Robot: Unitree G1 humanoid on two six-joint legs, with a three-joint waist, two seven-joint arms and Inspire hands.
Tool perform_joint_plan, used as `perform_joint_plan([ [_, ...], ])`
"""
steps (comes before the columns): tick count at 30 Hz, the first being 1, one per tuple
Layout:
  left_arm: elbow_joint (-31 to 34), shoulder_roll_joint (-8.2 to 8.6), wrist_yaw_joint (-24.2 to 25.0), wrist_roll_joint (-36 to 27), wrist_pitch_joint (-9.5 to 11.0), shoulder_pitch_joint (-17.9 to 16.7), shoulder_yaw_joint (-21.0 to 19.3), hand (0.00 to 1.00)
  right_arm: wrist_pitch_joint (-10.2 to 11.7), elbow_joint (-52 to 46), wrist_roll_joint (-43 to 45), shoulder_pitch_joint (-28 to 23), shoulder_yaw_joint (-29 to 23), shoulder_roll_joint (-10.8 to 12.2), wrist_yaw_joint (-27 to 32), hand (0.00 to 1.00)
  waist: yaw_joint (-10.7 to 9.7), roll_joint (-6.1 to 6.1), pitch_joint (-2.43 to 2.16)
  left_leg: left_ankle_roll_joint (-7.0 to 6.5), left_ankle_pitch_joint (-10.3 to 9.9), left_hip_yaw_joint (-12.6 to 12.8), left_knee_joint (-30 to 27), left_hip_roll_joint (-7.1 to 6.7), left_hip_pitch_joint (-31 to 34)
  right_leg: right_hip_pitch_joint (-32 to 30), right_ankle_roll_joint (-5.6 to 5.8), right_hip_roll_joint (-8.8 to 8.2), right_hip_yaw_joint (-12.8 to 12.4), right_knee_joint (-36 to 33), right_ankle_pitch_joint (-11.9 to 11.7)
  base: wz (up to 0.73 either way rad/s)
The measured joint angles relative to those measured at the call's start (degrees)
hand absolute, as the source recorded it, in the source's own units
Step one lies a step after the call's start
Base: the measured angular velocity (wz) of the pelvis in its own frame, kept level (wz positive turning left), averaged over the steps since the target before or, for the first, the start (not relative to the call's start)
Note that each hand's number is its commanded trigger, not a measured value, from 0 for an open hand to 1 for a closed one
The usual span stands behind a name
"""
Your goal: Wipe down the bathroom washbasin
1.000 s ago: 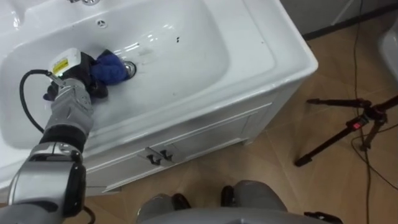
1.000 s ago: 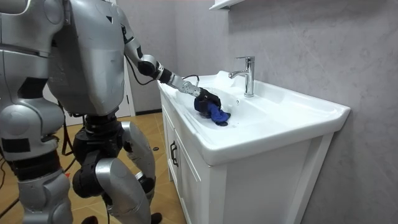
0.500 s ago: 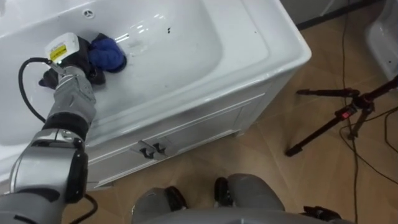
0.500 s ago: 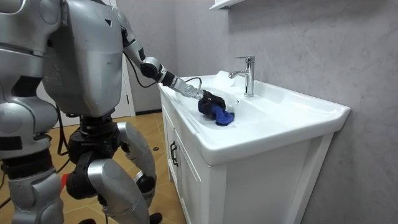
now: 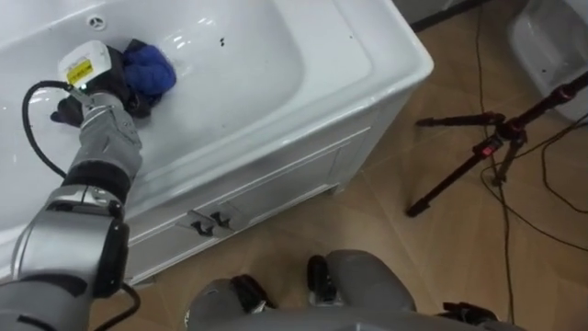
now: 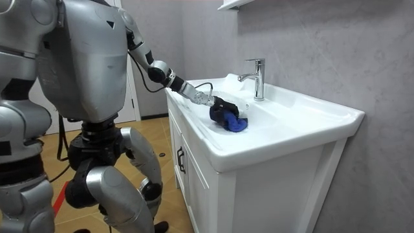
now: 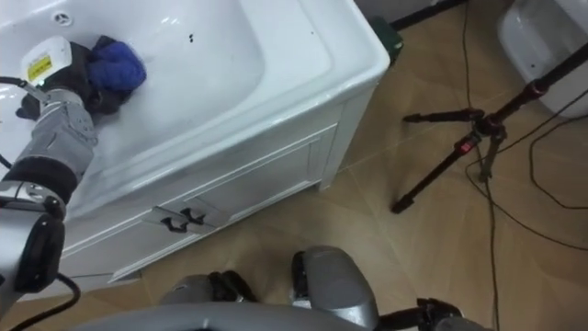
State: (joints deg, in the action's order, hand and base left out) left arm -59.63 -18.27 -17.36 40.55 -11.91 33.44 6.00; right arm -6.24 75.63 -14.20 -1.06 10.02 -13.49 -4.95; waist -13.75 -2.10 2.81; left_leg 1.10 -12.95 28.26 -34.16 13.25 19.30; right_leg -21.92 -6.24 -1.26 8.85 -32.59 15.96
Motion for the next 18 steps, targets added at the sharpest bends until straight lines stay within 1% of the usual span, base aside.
perform_joint_plan([
  [2,0.4,0.28,0.0,-2.7,-0.3,0.2,1.1,1.0,0.0,0.0,0.1,-0.1,0.0,0.0,0.0,0.0,-0.3,0.0,-0.02,0.0,0.0,0.1,-0.4,-0.01,-0.1,0.0,0.21,0.04,-0.5,-0.2,0.0,-0.09],
  [4,1.7,1.43,0.1,-4.9,-0.3,0.3,1.1,1.0,-0.1,0.0,0.7,-0.2,0.1,0.2,-0.2,0.0,-0.5,0.01,-0.02,-0.16,-0.1,0.1,-0.7,0.07,-0.1,0.0,0.41,0.22,-0.9,-0.1,-0.1,-0.09],
  [5,2.2,1.79,0.2,-5.0,-0.3,0.3,1.1,1.0,-0.1,0.0,0.8,-0.2,0.1,0.2,-0.2,0.0,-0.6,0.04,-0.04,-0.27,-0.2,0.1,-0.7,0.1,-0.1,0.0,0.42,0.24,-1.0,-0.1,-0.1,0.0],
  [7,4.4,3.71,0.5,-5.4,-0.2,0.3,1.5,1.0,0.0,0.0,0.7,-0.1,0.1,0.3,-0.3,0.0,-1.5,0.18,-0.12,-0.84,-0.5,0.0,-0.7,0.19,-0.1,0.0,0.57,0.35,-0.9,-0.2,0.1,0.0],
  [8,4.9,4.12,0.5,-5.7,-0.1,0.3,1.8,1.0,0.1,0.0,0.7,0.0,0.1,0.3,-0.3,0.0,-1.6,0.43,-0.27,-1.07,-0.7,0.0,-0.7,0.23,-0.1,0.0,0.6,0.42,-0.9,-0.2,0.1,0.0],
  [10,5.8,5.03,0.5,-7.4,1.6,0.6,2.8,1.0,0.4,0.0,0.8,0.0,0.0,0.2,-0.7,0.0,-2.2,0.55,-0.32,-1.08,-1.2,0.0,-0.8,0.39,-0.4,0.1,0.61,0.52,-0.8,-0.3,0.0,-0.08],
  [11,5.8,5.07,0.5,-7.5,1.8,0.6,2.8,1.0,0.5,0.0,0.9,0.0,0.0,0.2,-0.9,0.0,-2.3,0.57,-0.32,-1.13,-1.4,0.0,-0.8,0.41,-0.5,0.1,0.61,0.55,-0.8,-0.3,0.0,-0.13],
  [13,5.9,4.94,0.5,-9.5,1.9,0.6,2.8,1.0,0.9,0.0,0.9,-0.2,0.0,0.3,-1.6,0.0,-2.9,0.93,-0.28,-1.39,-2.5,0.0,0.2,0.49,-1.2,0.3,0.64,0.66,-0.6,-0.5,0.0,-0.07],
  [14,5.9,4.91,0.5,-9.6,1.9,0.6,2.8,1.0,1.1,-0.1,0.9,-0.2,0.0,0.3,-1.7,0.0,-3.1,0.99,-0.3,-1.42,-2.6,0.1,0.3,0.47,-1.3,0.3,0.65,0.63,-0.6,-0.5,0.0,0.0],
  [16,7.0,4.96,1.4,-11.8,1.9,0.6,3.1,1.0,1.4,0.0,0.8,-0.3,0.0,0.2,-1.8,0.0,-3.3,1.49,-0.28,-1.33,-2.8,0.3,0.5,0.51,-1.4,0.5,0.72,0.55,-0.2,-0.3,-0.5,0.0],
  [18,8.5,5.08,2.3,-13.3,1.9,0.6,3.7,1.0,1.5,0.1,0.7,-0.3,0.0,0.2,-2.0,0.0,-3.4,1.89,-0.24,-1.37,-2.8,0.2,0.6,0.52,-1.7,0.9,0.46,0.54,0.0,-0.2,-0.6,0.0],
])
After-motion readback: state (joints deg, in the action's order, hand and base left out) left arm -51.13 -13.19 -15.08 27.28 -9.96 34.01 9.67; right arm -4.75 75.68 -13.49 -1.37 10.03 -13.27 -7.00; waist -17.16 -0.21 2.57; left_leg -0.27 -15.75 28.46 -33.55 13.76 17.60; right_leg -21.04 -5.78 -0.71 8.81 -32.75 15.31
